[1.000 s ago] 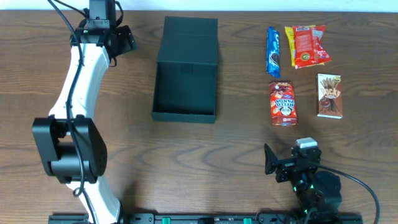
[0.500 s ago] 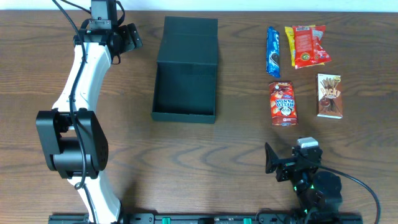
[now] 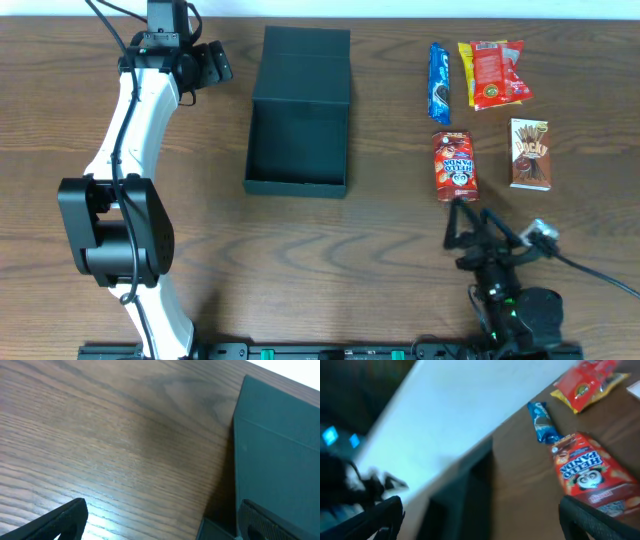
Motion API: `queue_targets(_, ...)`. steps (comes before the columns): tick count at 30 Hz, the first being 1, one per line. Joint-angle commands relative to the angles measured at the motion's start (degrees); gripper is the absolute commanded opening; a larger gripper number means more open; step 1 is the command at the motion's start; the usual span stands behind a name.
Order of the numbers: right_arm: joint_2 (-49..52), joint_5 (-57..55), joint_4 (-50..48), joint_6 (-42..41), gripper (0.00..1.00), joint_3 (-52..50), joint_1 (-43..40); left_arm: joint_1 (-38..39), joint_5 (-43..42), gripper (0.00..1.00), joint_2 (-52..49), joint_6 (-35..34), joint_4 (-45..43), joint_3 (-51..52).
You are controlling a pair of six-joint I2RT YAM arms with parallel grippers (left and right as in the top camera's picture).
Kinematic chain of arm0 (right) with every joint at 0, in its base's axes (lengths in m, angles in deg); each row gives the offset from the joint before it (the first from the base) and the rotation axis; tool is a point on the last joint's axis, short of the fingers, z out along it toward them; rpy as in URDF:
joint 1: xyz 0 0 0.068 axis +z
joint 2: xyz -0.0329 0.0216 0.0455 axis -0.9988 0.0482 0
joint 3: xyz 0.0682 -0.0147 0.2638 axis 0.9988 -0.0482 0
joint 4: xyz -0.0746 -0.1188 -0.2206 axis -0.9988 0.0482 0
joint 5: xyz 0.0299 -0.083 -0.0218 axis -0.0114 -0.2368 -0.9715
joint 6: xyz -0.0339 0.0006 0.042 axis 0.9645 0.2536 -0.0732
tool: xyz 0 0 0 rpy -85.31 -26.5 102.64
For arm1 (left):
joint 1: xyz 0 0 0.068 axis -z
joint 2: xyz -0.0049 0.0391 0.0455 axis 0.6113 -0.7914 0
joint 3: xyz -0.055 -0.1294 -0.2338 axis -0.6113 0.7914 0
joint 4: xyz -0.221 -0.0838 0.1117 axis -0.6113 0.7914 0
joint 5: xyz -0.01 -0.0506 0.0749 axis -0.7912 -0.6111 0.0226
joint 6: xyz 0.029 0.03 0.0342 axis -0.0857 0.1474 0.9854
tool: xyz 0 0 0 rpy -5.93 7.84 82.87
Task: Pack container
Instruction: 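Reach the right gripper to the blue Oreo pack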
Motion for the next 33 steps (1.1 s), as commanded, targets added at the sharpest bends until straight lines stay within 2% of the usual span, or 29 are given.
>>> queue_targets(1, -0.26, -5.81, -2.80, -6.23, 0.99, -0.07, 0.59, -0.09, -0.44, 0.97, -0.57, 0.81, 0.31, 0.37)
queue_targets(7, 7.37, -2.73, -9.77, -1.51, 0.98, 1.29, -4.22, -0.09, -0.61, 0.97, -0.57, 0.81, 0.59, 0.37)
queue_targets(11, 19.98, 2.58, -10.34, 3.67, 0.97, 7.17, -8.74, -0.09, -0.59, 0.96, -0.57, 0.81, -0.02, 0.37)
queue_targets(15, 36.59, 7.39, -10.25, 12.11, 0.98, 17.84, -12.28, -0.09, -0.59, 0.96, -0.57, 0.83, -0.20, 0.37)
queue_targets(20, 59.19, 11.41, -7.43, 22.25, 0.99, 35.41, -13.20, -0.09, -0.59, 0.96, -0.57, 1.07, 0.26, 0.37)
queue_targets(26, 87.56, 11.58, 10.05, 34.64, 0.99, 66.99, -13.20, -0.09, -0.59, 0.96, -0.57, 1.44, 2.27, 0.37)
queue_targets(33, 109.92, 9.27, 26.49, 41.07, 0.99, 96.13, -12.07, -0.11, -0.57, 0.96, -0.57, 1.44, 3.65, 0.37)
